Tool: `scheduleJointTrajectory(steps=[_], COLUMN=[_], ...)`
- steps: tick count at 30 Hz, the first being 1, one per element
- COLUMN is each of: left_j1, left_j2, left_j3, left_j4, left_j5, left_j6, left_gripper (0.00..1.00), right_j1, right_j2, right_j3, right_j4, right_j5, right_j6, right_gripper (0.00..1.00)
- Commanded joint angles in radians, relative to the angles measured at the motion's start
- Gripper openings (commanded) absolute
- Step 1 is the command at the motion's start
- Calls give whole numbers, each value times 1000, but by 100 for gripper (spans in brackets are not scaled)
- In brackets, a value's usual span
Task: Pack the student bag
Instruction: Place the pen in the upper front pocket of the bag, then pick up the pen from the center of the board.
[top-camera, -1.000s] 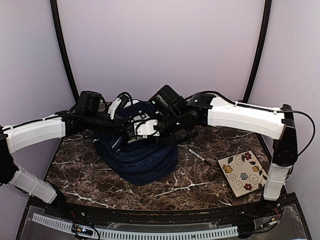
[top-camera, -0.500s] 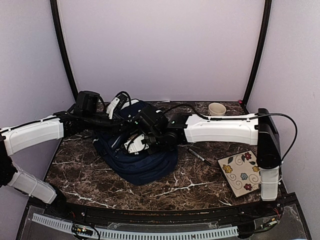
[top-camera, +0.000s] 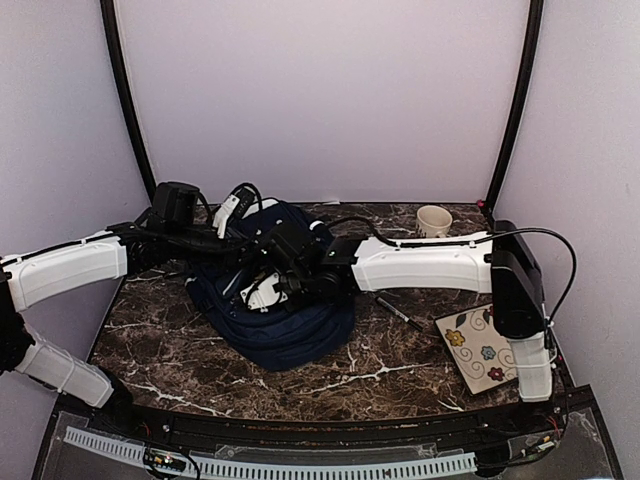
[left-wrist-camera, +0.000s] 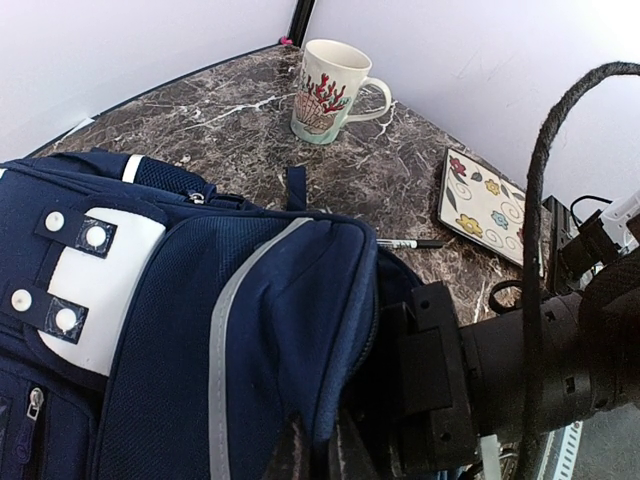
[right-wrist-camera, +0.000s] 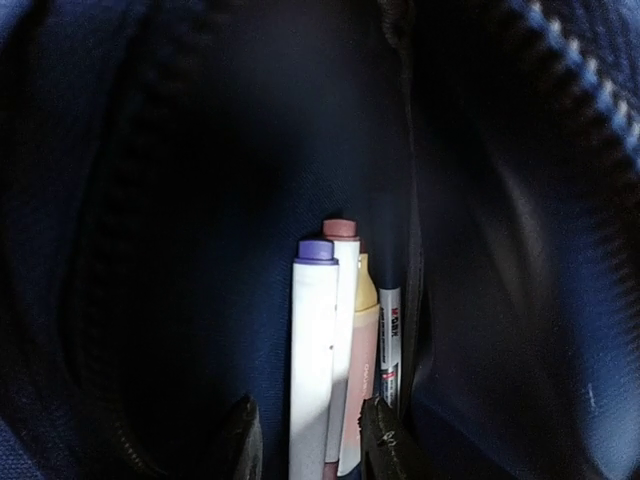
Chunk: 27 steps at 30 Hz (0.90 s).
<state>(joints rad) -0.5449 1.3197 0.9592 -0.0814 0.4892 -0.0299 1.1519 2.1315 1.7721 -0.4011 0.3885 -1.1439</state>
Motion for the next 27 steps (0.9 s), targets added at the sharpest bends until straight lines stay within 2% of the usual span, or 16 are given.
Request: scheduleJointTrajectory(steps=[1,6,9,12,17,20,27], left_j1=[12,13,13,13,13,13,19], left_j2=[-52,-42,-41,-38,-27,-25,-21], left_j3=[10,13,13,13,18,21,25], left_j4=[88,83,82,78,71,68,60], left_j5=[12,11,2,-6,0,-3,-8], left_j6=[12,15,19,24,27,30,36], left_gripper=[0,0,0,0,0,0,0], right_j1=[-4,-7,-22,-47,-105,-191,-453], right_j2=[-89,-189,-235,-283,-382,-433,-326], right_j3=[62,98,126,109,-129,-252,-281], right_j4=[-111,-355,-545,-649,-692,-657,-701], right_j5=[-102,-216,-339,-451,-553,-574,-613], right_j6=[102,180,231,282,355,429,674], right_gripper=[35,36,37,37,36,36,29])
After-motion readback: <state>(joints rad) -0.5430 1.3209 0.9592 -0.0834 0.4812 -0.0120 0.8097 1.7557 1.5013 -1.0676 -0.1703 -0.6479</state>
